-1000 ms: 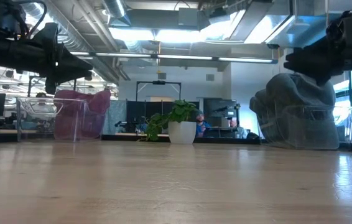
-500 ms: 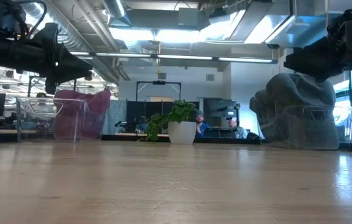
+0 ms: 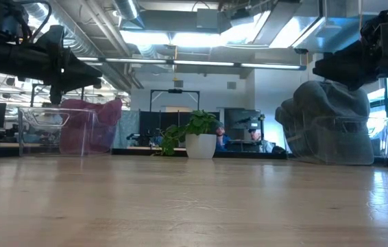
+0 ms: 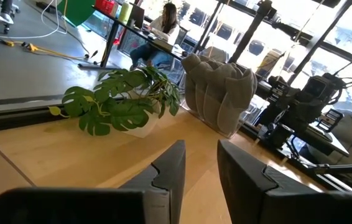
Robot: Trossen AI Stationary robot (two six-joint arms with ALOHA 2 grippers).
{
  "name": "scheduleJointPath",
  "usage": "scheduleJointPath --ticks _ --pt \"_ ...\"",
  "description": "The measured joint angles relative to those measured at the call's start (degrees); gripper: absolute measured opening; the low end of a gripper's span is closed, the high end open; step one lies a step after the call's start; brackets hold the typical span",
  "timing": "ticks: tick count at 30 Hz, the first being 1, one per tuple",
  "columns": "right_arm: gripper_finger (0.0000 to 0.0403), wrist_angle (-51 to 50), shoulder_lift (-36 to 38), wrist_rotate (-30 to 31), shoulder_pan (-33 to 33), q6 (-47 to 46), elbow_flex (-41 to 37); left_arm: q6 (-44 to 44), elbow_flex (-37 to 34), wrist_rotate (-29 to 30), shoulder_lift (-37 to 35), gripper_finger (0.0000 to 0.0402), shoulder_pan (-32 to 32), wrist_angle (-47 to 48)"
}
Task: Pick & Place hat
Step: Return to Home Position
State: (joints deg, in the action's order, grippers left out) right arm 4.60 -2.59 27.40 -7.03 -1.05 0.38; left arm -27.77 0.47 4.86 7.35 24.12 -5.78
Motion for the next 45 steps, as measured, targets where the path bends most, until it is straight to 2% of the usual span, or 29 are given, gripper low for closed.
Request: scheduleJointPath --ticks 45 --pt "0.0157 -0.11 -0.72 0.0 0.0 2.96 0.0 0.0 0.0 0.02 0.0 0.0089 0.0 0.0"
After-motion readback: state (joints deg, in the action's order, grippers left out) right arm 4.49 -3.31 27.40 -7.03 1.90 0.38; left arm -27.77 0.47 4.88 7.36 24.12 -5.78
